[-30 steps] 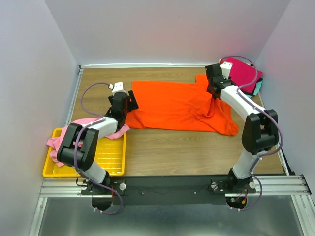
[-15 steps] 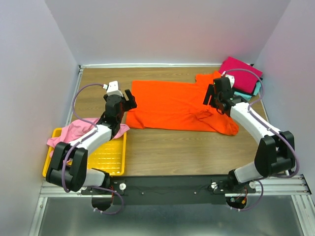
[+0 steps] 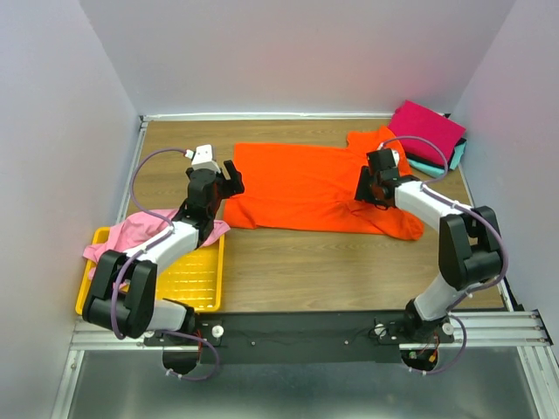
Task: Fold and stack the t-shirts
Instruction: Fold the tshirt
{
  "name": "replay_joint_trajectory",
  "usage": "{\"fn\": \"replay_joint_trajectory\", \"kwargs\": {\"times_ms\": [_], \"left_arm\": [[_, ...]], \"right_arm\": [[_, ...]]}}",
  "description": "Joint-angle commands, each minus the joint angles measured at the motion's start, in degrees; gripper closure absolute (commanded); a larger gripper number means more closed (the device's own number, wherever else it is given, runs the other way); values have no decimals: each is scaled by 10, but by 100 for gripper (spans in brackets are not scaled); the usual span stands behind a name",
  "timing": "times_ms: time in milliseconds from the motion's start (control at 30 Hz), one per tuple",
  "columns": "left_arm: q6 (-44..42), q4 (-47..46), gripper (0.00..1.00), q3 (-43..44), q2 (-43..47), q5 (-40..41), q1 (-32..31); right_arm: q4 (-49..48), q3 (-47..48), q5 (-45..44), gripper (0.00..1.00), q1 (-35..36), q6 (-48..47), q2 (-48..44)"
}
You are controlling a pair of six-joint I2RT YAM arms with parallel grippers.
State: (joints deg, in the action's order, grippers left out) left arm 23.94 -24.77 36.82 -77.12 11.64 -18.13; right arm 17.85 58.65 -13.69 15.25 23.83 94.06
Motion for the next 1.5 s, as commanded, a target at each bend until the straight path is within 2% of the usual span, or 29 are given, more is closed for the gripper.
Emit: {"fn": "replay_joint_trajectory", "kwargs": {"times_ms": [0, 567, 900, 1000, 1100, 1133, 1200, 1467], "left_arm": [[-12, -16, 13, -7, -2, -7, -2], [-13, -16, 13, -1, -18, -3, -2], [-14, -14, 13, 4, -29, -5, -2], [-14, -13, 13, 5, -33, -4, -2], [-14, -13, 13, 8, -36, -5, -2], [-14, -13, 13, 8, -38, -6, -2], [-15, -12, 13, 11, -41, -6, -2], [-18, -8, 13, 13, -47, -2, -2]], "right_arm": [[-30, 27, 24, 37, -4, -11, 30], [-44, 47, 1, 44, -10, -44, 58], [-44, 42, 17, 48, -9, -42, 82], [-44, 40, 14, 54, -9, -42, 79], [-44, 43, 14, 69, -9, -41, 78], [-44, 47, 15, 78, -10, -42, 79], [-44, 54, 20, 84, -9, -41, 85], [-43, 110, 58, 87, -10, -50, 120]]}}
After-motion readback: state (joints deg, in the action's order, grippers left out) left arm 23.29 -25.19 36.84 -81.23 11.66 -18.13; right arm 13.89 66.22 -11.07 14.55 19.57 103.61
